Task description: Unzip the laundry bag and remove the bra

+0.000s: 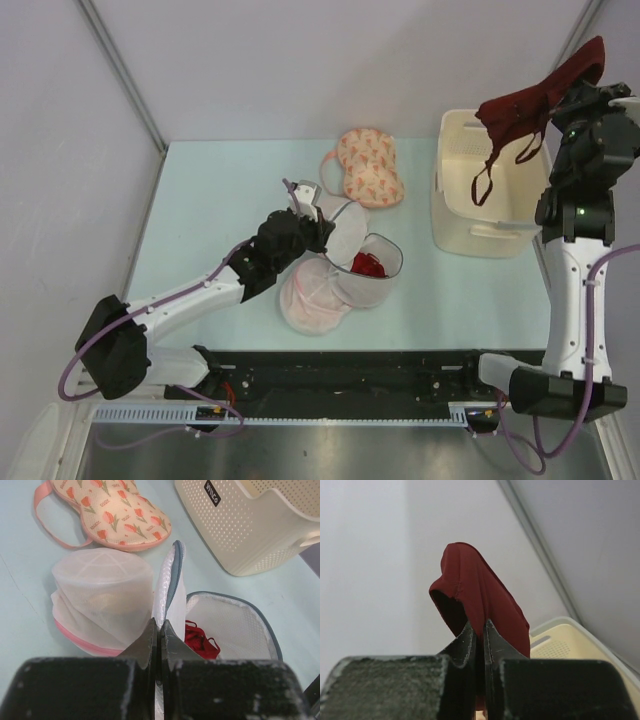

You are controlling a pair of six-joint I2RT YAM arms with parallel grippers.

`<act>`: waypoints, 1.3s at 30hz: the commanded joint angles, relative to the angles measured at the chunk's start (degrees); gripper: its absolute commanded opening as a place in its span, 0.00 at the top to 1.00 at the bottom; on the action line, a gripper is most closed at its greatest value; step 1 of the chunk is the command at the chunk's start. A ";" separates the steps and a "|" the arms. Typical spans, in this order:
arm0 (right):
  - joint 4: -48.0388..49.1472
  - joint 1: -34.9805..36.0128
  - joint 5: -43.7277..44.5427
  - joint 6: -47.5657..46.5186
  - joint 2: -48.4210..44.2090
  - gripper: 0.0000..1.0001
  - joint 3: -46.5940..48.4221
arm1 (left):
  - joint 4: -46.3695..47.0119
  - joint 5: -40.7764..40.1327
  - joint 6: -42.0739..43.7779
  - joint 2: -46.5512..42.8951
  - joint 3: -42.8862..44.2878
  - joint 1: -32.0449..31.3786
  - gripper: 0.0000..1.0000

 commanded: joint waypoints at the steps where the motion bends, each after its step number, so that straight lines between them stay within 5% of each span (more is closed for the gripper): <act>1: 1.05 -3.21 -1.57 2.27 5.86 1.00 1.80 | -1.84 0.16 -1.93 0.20 0.20 -0.17 0.99; 4: -0.97 -3.30 -0.86 0.07 10.52 0.95 0.40 | -0.97 -0.63 -2.72 -0.41 -0.85 -0.17 1.00; 5: -2.63 -3.30 -1.04 -1.50 13.15 0.57 0.56 | -0.70 -0.72 -2.81 -0.59 -1.29 -0.17 1.00; 6: -4.13 -3.30 -3.30 -1.95 14.39 0.39 1.00 | -0.61 -0.72 -3.07 -1.02 -1.38 -0.17 1.00; 9: -9.41 -3.12 -5.16 -2.39 15.72 0.12 3.03 | -1.05 -0.72 -3.69 -1.12 -1.03 -0.17 0.99; 12: -10.38 -2.24 -5.69 -3.44 11.62 0.05 1.01 | -0.53 -1.25 -4.13 -1.64 -1.56 -0.17 0.99; 17: -13.89 2.40 -13.58 -5.64 2.91 0.10 -3.82 | 1.23 -1.95 -4.57 -3.83 -4.10 -0.17 1.00; 21: -19.34 20.28 -11.68 -9.07 -2.90 0.18 -10.83 | 0.89 -2.48 -4.22 -4.98 -4.46 -0.17 0.99; 26: -24.44 38.86 -10.89 -6.72 -4.06 0.59 -19.72 | 2.73 -4.06 -4.22 -6.21 -6.30 -0.17 1.00; 31: -23.40 51.44 -8.25 -1.87 0.59 0.59 -26.23 | 2.73 -3.89 -3.95 -6.30 -6.04 -0.17 1.00; 39: -17.51 50.93 -8.50 -1.60 9.99 0.58 -29.40 | 2.90 -2.57 -4.04 -5.86 -5.77 -0.17 1.00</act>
